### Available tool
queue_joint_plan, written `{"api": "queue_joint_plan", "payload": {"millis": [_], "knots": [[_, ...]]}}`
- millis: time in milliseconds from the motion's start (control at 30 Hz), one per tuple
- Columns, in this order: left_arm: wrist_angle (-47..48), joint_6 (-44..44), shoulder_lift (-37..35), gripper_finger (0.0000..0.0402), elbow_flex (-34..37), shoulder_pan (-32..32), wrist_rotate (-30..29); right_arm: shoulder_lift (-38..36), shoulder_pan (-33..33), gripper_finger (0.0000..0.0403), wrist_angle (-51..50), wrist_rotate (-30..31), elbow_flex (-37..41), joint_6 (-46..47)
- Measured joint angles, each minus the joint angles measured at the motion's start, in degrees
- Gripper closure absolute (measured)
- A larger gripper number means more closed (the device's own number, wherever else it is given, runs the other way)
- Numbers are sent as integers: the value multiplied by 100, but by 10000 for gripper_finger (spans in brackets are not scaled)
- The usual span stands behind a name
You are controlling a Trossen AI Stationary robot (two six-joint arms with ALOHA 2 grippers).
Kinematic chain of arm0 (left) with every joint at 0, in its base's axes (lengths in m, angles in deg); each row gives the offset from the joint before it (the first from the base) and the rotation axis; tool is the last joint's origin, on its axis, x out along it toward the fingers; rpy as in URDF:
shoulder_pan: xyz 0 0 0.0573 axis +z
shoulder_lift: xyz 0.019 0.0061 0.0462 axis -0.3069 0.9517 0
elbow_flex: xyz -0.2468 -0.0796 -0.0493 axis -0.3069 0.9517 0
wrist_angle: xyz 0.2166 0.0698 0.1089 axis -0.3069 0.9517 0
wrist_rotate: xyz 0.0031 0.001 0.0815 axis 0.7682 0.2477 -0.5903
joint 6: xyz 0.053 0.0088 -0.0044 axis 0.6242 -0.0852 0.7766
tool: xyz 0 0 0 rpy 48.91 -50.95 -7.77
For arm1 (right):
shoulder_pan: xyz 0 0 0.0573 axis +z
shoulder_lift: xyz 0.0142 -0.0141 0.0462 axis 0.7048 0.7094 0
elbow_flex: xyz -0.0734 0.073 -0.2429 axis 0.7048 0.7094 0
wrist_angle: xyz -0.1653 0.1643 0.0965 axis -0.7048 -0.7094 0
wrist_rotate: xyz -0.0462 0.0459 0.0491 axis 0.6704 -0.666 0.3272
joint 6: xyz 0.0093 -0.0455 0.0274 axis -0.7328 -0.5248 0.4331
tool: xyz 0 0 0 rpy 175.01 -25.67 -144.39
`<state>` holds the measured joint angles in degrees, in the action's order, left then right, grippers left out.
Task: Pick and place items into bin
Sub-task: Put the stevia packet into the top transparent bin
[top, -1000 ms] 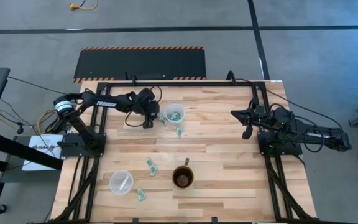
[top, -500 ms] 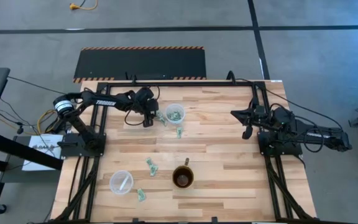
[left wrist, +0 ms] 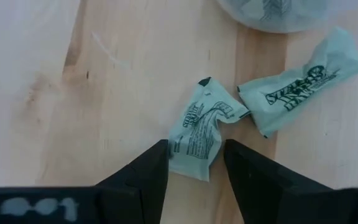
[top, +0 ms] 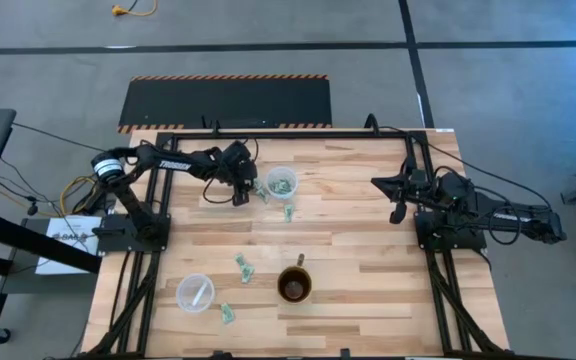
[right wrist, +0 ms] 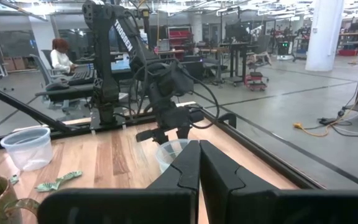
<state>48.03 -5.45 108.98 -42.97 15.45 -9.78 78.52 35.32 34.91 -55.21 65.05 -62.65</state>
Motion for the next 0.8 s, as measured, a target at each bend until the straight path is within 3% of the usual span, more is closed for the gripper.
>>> {"api": "queue_joint_plan", "payload": {"millis": [267, 600, 800], "knots": [[42, -78, 8, 263, -183, 4, 136, 2, 0, 403, 0, -2, -2, 0], [55, -736, 17, 389, -208, -5, 51, 0, 0, 403, 2, 0, 0, 0], [45, -1075, 6, 399, -208, -18, 20, 2, 0, 403, 0, 0, 0, 0]]}}
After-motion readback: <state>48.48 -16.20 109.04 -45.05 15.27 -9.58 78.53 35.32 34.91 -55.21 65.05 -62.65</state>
